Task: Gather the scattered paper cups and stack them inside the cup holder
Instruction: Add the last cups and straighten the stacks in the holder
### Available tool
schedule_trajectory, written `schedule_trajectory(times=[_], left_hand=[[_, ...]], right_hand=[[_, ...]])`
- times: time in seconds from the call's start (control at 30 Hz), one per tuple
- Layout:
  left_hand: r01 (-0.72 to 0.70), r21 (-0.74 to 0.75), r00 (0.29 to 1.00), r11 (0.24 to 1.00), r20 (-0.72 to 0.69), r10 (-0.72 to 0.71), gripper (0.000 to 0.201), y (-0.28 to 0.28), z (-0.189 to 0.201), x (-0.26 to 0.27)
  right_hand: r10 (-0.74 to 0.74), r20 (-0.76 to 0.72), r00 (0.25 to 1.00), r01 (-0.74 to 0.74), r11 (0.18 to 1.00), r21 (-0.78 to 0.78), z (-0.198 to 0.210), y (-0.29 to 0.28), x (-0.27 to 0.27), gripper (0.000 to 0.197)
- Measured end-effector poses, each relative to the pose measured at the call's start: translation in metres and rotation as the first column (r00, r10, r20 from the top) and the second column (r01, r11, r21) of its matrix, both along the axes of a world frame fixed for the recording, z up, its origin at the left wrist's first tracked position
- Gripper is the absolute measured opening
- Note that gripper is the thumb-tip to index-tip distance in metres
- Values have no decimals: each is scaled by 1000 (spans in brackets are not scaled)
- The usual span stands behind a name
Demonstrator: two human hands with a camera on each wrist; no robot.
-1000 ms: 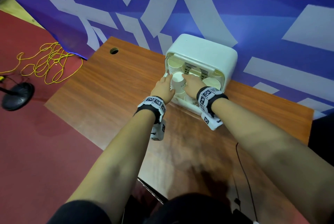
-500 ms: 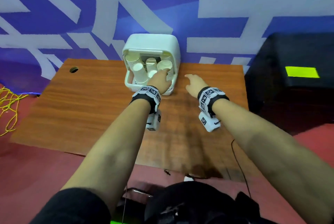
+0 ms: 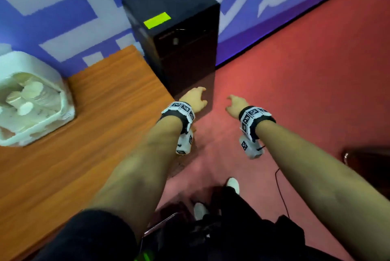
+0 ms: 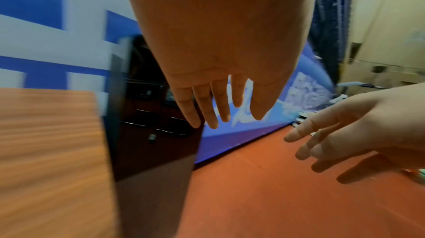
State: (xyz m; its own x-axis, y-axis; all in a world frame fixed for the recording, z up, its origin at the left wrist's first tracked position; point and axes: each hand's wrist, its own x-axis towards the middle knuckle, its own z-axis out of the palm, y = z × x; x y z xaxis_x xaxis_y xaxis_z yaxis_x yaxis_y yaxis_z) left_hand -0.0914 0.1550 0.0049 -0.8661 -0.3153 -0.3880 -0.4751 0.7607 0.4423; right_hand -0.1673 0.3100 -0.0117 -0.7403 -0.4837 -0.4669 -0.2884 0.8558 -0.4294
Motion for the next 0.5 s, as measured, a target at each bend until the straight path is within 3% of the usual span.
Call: schedule_trajectory(times=[0.27,0.5], left_hand=[[358,42,932,933,50,-360,57,216,-32,-121],[495,136,844,858,157,-512,59,402,-83,-195]], right_hand=[[-350,59,935,350,937,20,-25,226,-62,51],[-496,130,859,477,866,150,-71,419,-94,52]])
